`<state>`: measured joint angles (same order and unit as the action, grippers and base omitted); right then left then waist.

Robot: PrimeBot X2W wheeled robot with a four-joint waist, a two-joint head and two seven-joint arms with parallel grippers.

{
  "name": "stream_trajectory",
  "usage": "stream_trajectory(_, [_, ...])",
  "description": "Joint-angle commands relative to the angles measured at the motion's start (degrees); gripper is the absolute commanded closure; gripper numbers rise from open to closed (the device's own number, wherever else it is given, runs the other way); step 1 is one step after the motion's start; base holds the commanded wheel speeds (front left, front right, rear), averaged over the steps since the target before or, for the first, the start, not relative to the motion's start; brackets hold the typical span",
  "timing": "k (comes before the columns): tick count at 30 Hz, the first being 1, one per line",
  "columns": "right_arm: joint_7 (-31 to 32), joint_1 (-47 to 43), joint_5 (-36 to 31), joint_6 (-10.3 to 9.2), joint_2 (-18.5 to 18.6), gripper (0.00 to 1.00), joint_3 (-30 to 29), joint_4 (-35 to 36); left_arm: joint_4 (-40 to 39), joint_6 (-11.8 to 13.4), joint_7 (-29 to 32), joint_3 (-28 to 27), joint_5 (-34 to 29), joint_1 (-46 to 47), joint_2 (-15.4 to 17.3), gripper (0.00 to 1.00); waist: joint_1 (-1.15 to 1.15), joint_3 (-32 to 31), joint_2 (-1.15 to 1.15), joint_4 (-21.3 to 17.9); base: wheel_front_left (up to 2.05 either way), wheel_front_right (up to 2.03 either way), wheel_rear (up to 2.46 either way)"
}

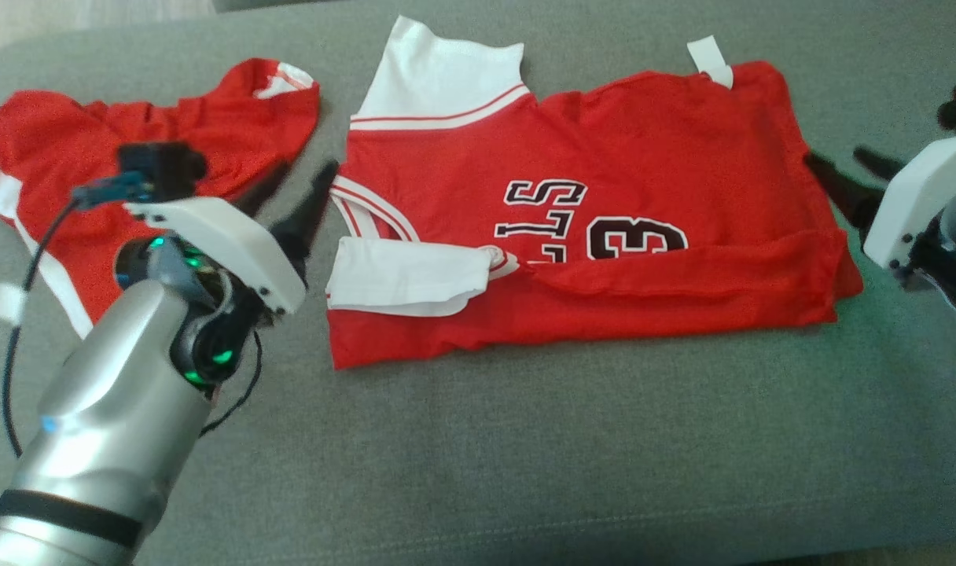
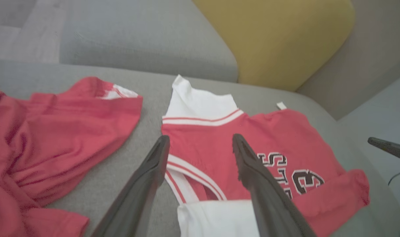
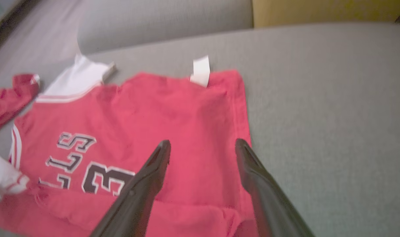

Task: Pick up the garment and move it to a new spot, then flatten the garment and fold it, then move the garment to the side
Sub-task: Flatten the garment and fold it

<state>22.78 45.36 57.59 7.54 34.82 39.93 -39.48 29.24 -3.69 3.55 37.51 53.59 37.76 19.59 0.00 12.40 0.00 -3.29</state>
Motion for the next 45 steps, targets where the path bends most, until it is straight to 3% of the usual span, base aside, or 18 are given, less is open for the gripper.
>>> stream_trajectory(1, [-3.43, -0.31, 0.26, -0.05, 0.66, 0.0, -1.14, 1.75, -1.47, 0.69, -2.4, -3.56, 0.36, 1.92, 1.34, 0.0, 0.0, -1.12, 0.0, 0.27, 0.0, 0.0, 0.0])
stream_trajectory(2, [-8.93, -1.3, -0.46, -0.05, 0.2, 0.0, -1.53, 3.03, -1.75, 1.55, -6.4, -5.72, 1.23, 0.84, 0.57, 0.0, 0.0, -2.22, 0.0, 0.39, 0.0, 0.0, 0.0])
stream_trajectory(7, [-23.38, -4.5, -3.89, -0.05, -1.58, 0.0, -2.91, 5.48, -3.32, 3.34, -15.99, -9.73, 1.06, -3.28, -0.22, 0.0, 0.0, -4.96, 0.0, 0.25, 0.0, 0.0, 0.0])
stream_trajectory(11, [-33.34, -8.08, -6.72, -0.05, -3.97, 0.0, -5.75, 5.72, -7.33, 5.32, -18.37, -13.47, -1.29, -8.31, -1.72, 0.0, 0.0, -7.07, 0.0, 0.27, 0.0, 0.0, 0.0])
stream_trajectory(14, [-36.7, -11.44, -9.48, -0.05, -6.21, 0.0, -8.73, 6.58, -13.57, 7.38, -18.51, -19.26, -6.98, -13.2, -4.03, 0.0, 0.0, -8.22, 0.0, 0.3, 0.0, 0.0, 0.0])
stream_trajectory(19, [-37.72, -18.5, -17.78, -0.05, -11.49, 0.0, -16.76, 10.63, -21.47, 7.97, -18.53, -24.94, -18.42, -22.87, -10.13, 0.0, 0.0, -9.07, 0.0, 0.31, 0.0, 0.0, 0.0])
stream_trajectory(20, [-37.72, -18.5, -17.78, -0.05, -11.49, 0.0, -16.76, 10.63, -21.47, 7.97, -18.53, -24.94, -18.42, -22.87, -10.13, 0.0, 0.0, -9.07, 0.0, 0.31, 0.0, 0.0, 0.0])
stream_trajectory(21, [-37.75, -22.07, -22.69, -0.05, -14.09, 0.0, -20.13, 13.57, -22.54, 7.68, -18.54, -25.93, -22.14, -25.8, -12.51, 0.0, 0.0, -9.1, 0.0, 0.36, 0.0, 0.0, 0.0])
stream_trajectory(29, [-37.77, -30.54, -31.81, -0.05, -22.44, 0.0, -28.95, 19.54, -20.98, 6.5, -18.54, -28.06, -28.65, -30.77, -16.28, 0.0, 0.0, -8.58, 0.0, 0.14, 0.0, 0.0, 0.0])
stream_trajectory(37, [-37.31, -31.5, -34.72, -0.05, -23.94, 0.0, -32.33, 21.12, -14.73, 5.24, -18.55, -25.38, -31.07, -29.21, -16.68, 0.0, 0.0, -7.34, 0.0, -0.65, 0.0, 0.0, 0.0])
stream_trajectory(45, [-36.42, -31.31, -35.41, -0.05, -24.32, 0.0, -34.01, 22.33, -2.65, 7.27, -18.55, -21.27, -31.2, -24.83, -16.7, 0.0, 0.0, -5.48, 0.0, -2.1, 0.0, 0.0, 0.0])
